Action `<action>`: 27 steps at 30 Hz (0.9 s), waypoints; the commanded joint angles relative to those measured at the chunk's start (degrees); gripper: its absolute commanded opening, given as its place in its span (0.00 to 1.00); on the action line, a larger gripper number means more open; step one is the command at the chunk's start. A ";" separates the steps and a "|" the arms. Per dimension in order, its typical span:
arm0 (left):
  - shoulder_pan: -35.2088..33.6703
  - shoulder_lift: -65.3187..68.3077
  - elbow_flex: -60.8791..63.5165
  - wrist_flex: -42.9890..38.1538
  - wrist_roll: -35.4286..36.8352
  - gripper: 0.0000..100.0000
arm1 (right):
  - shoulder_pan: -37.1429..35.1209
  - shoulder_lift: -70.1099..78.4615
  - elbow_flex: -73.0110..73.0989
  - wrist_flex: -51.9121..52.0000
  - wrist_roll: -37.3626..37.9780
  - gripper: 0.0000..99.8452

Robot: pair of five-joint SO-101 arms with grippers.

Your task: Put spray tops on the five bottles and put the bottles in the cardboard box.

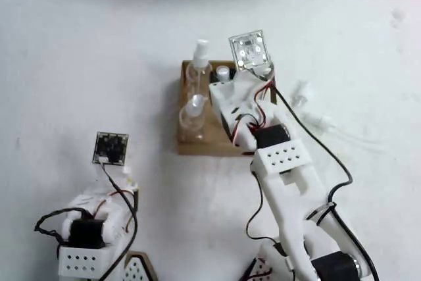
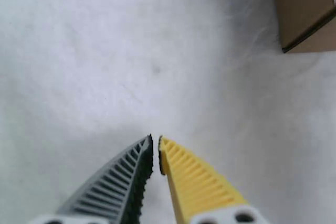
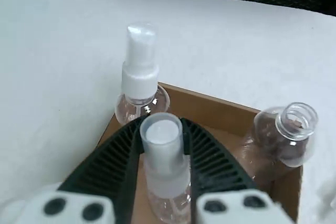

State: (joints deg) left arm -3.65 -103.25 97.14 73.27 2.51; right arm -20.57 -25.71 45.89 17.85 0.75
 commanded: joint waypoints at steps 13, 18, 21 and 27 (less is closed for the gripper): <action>0.57 -0.04 -0.09 -0.18 -0.62 0.02 | 2.59 -0.22 0.70 0.04 -8.88 0.02; 0.57 -0.04 -0.09 -0.18 -0.62 0.02 | 2.24 -0.31 0.70 1.27 -8.97 0.02; 0.57 -0.04 -0.09 -0.18 -0.62 0.02 | 2.24 -1.54 0.70 2.51 -8.97 0.02; 0.57 -0.04 -0.09 -0.18 -0.62 0.02 | 0.57 -7.60 2.29 5.32 -8.97 0.11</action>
State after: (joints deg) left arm -3.65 -103.25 97.14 73.27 2.51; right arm -18.73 -28.70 47.03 22.42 -7.69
